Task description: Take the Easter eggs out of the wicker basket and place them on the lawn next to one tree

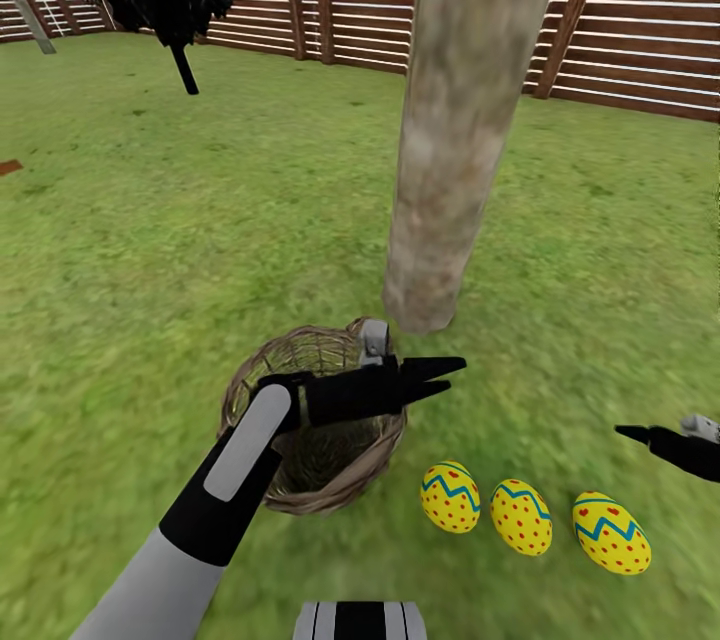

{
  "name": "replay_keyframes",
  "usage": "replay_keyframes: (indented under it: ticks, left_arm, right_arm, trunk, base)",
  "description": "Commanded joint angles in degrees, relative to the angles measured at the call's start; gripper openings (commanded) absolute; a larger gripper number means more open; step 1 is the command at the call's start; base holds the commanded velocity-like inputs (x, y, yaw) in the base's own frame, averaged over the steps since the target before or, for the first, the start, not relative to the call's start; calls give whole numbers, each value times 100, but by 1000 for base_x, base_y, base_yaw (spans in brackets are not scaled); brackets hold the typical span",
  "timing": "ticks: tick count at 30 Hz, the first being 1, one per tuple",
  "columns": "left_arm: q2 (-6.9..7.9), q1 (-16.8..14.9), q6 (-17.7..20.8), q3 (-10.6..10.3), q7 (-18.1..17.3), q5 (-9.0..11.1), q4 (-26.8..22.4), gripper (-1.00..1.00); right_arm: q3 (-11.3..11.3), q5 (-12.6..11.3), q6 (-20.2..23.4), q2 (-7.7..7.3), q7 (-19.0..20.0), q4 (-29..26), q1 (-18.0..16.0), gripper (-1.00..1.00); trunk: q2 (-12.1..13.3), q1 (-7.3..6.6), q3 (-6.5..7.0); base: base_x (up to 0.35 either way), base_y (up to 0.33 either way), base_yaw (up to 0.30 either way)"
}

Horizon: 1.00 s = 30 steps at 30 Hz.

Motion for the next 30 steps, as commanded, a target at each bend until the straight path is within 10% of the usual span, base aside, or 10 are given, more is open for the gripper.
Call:
replay_keyframes:
  ticks: [1, 11, 26, 30]
  left_arm:
    - [0, -2, 2, 5, -44, -59, 2, 100]
    - [28, -1, -20, 9, -50, -103, -6, 100]
    - [59, 0, -8, 89, -62, -97, -59, 100]
    - [61, -1, -10, 182, -51, -106, -21, 100]
  right_arm:
    - [-36, 82, 74, 6, 126, -8, -5, 100]
    - [887, 227, 158, 44, 333, -21, 4, 100]
    - [1101, 269, 99, 67, 1771, -138, 11, 100]
    - [1406, 359, 27, 354, 1746, -64, 87, 100]
  trunk:
    - [0, -3, 19]
    - [13, -29, 240]
    - [33, -68, 573]
    - [39, -78, 661]
  base:
    - [0, 0, 0]
    - [-120, 0, 0]
    - [-12, 0, 0]
    - [0, 0, 0]
